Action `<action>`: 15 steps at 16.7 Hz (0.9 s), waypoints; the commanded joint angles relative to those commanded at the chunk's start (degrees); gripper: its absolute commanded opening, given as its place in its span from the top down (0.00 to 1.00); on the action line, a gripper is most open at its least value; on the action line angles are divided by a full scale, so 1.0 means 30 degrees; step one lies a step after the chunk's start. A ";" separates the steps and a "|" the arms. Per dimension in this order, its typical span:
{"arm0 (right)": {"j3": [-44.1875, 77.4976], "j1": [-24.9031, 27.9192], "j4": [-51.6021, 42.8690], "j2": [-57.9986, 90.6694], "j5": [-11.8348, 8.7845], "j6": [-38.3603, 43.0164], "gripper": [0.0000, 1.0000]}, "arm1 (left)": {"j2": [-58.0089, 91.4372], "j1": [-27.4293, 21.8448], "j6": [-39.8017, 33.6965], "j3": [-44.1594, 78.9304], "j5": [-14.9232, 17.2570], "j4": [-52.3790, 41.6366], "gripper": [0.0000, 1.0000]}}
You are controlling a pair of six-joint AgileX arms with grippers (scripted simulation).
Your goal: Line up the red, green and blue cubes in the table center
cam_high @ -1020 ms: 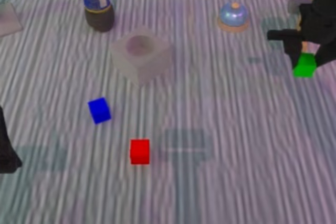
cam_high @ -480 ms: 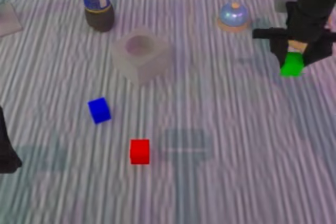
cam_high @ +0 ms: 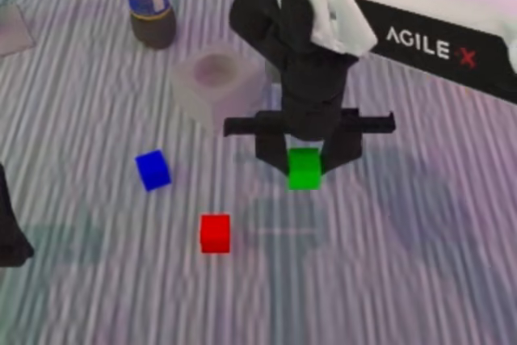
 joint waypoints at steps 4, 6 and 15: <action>-0.0742 0.2007 0.0142 -0.0746 0.0086 0.1979 1.00 | 0.0000 0.0000 0.0000 0.0000 0.0000 0.0000 0.00; -0.0752 0.2030 0.0145 -0.0757 0.0088 0.2002 1.00 | 0.0000 0.0000 0.0000 0.0000 0.0000 0.0000 0.00; -0.3195 0.2054 0.3516 0.0131 0.0048 0.2022 1.00 | 0.0000 0.0000 0.0000 0.0000 0.0000 0.0000 0.00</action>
